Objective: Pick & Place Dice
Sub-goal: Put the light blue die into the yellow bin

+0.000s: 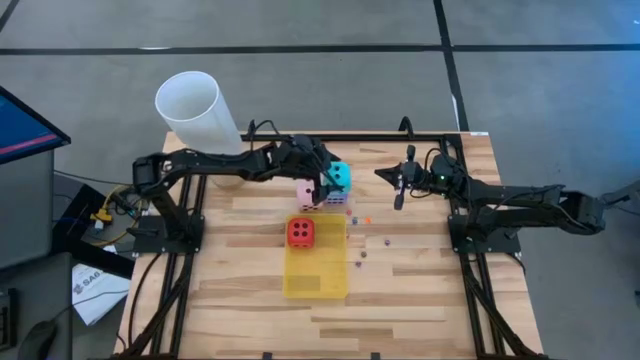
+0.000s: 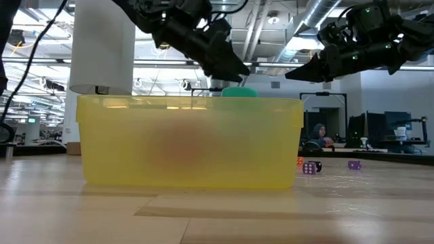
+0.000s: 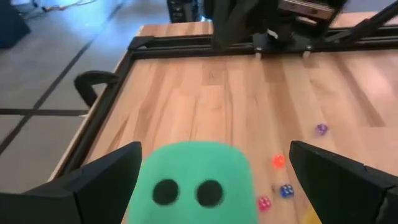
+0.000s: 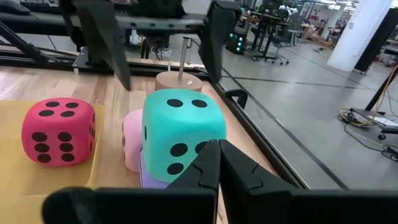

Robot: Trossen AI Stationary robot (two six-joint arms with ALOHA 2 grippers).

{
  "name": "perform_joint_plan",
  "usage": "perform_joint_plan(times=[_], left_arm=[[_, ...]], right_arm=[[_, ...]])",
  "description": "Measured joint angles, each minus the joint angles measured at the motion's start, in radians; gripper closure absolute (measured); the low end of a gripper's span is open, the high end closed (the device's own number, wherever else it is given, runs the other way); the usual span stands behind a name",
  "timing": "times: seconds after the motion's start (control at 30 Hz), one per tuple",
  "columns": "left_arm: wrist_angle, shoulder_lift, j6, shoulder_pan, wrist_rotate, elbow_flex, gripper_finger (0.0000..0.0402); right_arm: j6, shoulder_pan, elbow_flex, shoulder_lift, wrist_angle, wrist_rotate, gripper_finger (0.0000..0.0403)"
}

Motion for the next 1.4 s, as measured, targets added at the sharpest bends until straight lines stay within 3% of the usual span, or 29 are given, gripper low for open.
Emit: perform_joint_plan(times=[0.6, 1.4], left_arm=[[-0.058, 0.033, 0.034, 0.02, -0.009, 0.003, 0.0004], [-0.012, 0.025, 0.023, 0.019, -0.003, 0.003, 0.0004]], right_arm=[[0.0, 0.0, 0.0, 0.0, 0.0, 0.0, 0.0403], [0.0, 0.0, -0.001, 0.0, -0.012, 0.0, 0.0403]])
